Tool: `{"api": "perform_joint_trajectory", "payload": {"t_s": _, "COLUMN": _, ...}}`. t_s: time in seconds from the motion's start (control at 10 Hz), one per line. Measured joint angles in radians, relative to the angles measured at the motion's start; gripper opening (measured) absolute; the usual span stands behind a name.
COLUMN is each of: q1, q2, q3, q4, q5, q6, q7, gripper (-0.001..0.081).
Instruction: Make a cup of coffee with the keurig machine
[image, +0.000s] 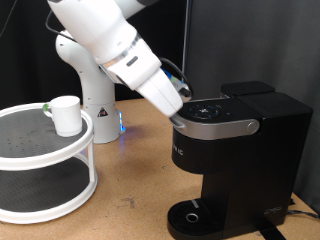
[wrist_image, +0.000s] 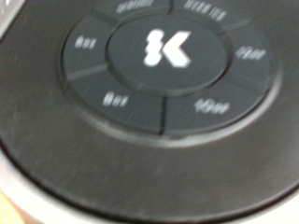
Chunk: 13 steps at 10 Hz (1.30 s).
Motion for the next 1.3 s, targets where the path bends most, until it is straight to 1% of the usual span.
{"api": "perform_joint_trajectory", "payload": {"t_s": 0.2, "q1": -0.001, "q2": -0.022, "q3": -0.011, "q4": 0.009, "q5": 0.09, "q6": 0.001, "q7": -0.017, "gripper": 0.0}}
{"api": "perform_joint_trajectory", "payload": {"t_s": 0.3, "q1": -0.001, "q2": -0.032, "q3": -0.015, "q4": 0.023, "q5": 0.121, "q6": -0.015, "q7": -0.018, "gripper": 0.0}}
{"api": "perform_joint_trajectory", "payload": {"t_s": 0.4, "q1": -0.001, "q2": -0.034, "q3": -0.022, "q4": 0.039, "q5": 0.134, "q6": -0.042, "q7": -0.018, "gripper": 0.0}}
{"api": "perform_joint_trajectory", "payload": {"t_s": 0.7, "q1": -0.001, "q2": -0.039, "q3": -0.024, "q4": 0.015, "q5": 0.139, "q6": -0.027, "q7": -0.018, "gripper": 0.0}}
{"api": "perform_joint_trajectory", "payload": {"t_s": 0.8, "q1": -0.004, "q2": -0.054, "q3": -0.03, "q4": -0.008, "q5": 0.139, "q6": -0.028, "q7": -0.018, "gripper": 0.0}}
{"api": "perform_joint_trajectory", "payload": {"t_s": 1.0, "q1": -0.022, "q2": -0.11, "q3": -0.043, "q4": -0.07, "q5": 0.141, "q6": -0.026, "q7": -0.014, "gripper": 0.0}}
{"api": "perform_joint_trajectory", "payload": {"t_s": 1.3, "q1": -0.06, "q2": -0.222, "q3": -0.046, "q4": -0.191, "q5": 0.168, "q6": 0.092, "q7": 0.01, "gripper": 0.0}}
